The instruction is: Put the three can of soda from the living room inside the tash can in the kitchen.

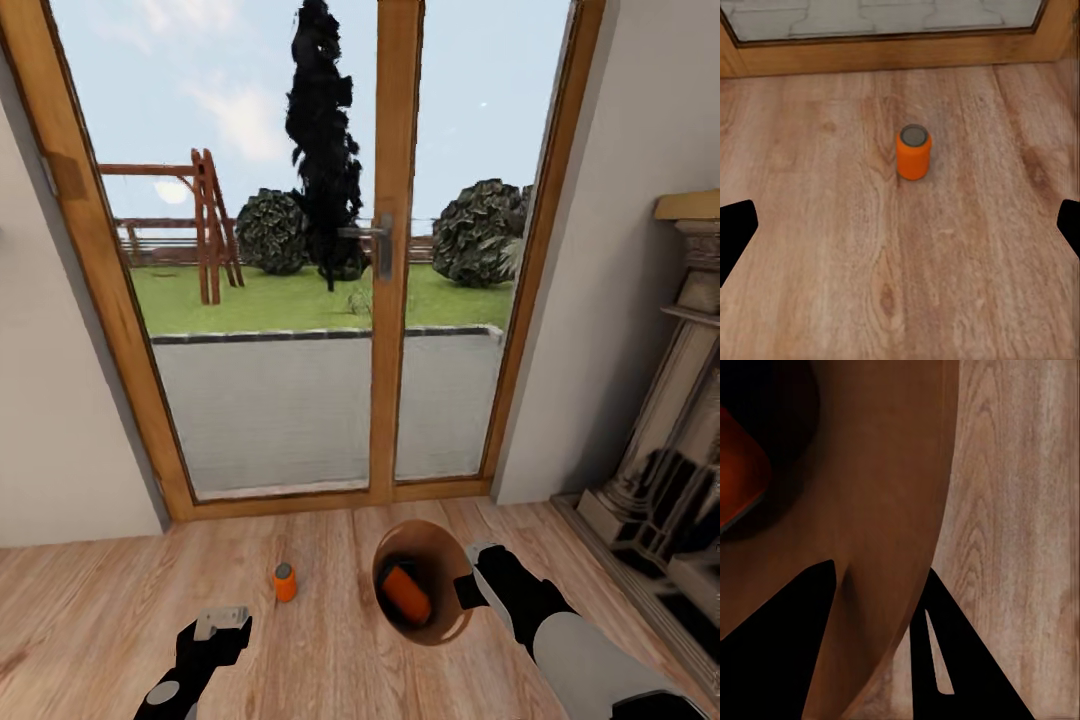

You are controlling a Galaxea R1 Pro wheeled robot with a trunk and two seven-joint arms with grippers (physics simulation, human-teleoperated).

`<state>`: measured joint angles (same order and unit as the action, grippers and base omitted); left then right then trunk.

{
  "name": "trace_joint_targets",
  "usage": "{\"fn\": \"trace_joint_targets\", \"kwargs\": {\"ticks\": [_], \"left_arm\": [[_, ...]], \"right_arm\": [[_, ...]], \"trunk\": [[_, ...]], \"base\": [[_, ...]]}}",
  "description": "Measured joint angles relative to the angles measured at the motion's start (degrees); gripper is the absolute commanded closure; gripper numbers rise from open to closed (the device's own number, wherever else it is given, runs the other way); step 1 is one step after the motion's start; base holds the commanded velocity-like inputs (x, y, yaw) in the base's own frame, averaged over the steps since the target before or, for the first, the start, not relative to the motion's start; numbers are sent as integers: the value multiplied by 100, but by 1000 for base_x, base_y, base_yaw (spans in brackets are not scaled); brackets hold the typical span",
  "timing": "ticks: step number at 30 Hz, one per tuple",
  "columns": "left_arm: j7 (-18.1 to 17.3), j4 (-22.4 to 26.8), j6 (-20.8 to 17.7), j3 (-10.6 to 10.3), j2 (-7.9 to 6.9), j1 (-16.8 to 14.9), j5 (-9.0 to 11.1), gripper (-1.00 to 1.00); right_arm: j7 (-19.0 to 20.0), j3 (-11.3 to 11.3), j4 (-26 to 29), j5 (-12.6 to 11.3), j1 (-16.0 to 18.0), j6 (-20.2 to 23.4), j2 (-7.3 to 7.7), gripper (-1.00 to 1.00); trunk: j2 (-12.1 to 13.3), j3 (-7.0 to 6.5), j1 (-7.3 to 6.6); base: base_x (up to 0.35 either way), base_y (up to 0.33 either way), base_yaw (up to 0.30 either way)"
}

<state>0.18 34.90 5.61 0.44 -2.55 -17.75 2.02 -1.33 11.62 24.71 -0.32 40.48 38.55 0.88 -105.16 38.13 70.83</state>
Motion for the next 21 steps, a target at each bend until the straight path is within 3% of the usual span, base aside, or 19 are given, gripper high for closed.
{"fn": "trace_joint_targets", "kwargs": {"ticks": [12,21], "left_arm": [[-5,0,-2,0,0,0,0,-100],[-1,0,-4,0,0,0,0,-100]], "right_arm": [[0,1,0,12,0,-5,-24,100],[5,-2,0,-25,0,-4,-26,100]], "trunk": [[0,-57,0],[0,-65,0]], "base": [[134,17,-221],[139,117,-57]]}}
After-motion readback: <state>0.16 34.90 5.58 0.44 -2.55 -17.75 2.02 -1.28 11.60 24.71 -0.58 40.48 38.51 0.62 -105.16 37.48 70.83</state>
